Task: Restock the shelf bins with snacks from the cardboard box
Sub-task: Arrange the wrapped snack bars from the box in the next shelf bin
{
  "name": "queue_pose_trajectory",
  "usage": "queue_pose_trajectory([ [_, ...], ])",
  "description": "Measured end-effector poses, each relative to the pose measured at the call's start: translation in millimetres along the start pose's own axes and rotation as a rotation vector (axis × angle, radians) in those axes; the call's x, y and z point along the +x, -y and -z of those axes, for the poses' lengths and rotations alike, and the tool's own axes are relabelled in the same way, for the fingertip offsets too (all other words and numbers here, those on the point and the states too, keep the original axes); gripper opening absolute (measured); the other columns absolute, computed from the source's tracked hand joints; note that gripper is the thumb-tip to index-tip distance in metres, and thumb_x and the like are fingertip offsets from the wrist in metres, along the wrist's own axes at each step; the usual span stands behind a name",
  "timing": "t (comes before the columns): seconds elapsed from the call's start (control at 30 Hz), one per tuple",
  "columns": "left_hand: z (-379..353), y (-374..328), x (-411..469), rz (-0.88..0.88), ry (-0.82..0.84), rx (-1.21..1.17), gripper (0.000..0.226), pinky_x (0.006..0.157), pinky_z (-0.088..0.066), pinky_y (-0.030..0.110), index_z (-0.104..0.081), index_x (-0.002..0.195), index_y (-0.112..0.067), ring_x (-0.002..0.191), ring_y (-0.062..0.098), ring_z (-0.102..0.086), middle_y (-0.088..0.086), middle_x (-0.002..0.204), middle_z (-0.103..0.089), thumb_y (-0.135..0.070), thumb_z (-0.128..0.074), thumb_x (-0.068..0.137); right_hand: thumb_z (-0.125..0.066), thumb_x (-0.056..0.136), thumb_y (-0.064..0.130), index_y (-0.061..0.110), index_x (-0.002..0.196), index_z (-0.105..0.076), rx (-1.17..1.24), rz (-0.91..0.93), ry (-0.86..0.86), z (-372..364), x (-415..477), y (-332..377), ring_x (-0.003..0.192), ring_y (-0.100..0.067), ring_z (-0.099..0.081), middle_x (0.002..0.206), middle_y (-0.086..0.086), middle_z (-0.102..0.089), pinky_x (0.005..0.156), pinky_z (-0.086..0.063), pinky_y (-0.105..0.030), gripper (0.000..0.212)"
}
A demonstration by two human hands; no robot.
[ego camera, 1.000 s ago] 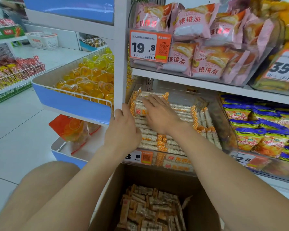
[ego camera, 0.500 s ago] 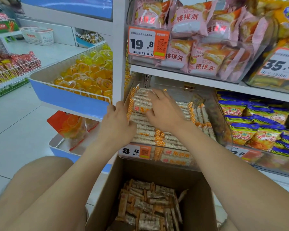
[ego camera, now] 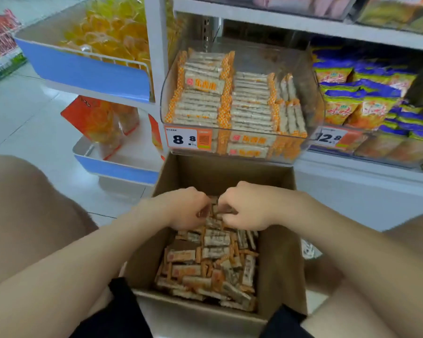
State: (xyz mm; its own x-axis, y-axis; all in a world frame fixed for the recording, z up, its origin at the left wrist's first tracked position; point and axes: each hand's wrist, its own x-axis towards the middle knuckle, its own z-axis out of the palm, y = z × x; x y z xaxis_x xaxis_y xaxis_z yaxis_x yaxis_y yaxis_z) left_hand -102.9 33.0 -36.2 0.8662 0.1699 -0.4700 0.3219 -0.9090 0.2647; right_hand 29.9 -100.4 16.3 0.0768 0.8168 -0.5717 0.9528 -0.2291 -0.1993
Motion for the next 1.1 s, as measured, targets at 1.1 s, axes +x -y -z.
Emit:
queue_pose_trajectory([
  [1.1,-236.9,36.6,151.0,0.502,0.066,-0.789,0.039,0.094,-0.055,0.034,-0.068,0.120,-0.019,0.119,0.025,-0.061,0.004,0.130,-0.062,-0.023,-0.086,0.086,-0.081,0.091,0.014,0.009,0.137,-0.059,1.247,-1.045,-0.179,-259.7,151.7,-68.6,0.127,-0.035,-0.060,0.138,-0.013,-0.061,0.095,-0.054,-0.037,0.052],
])
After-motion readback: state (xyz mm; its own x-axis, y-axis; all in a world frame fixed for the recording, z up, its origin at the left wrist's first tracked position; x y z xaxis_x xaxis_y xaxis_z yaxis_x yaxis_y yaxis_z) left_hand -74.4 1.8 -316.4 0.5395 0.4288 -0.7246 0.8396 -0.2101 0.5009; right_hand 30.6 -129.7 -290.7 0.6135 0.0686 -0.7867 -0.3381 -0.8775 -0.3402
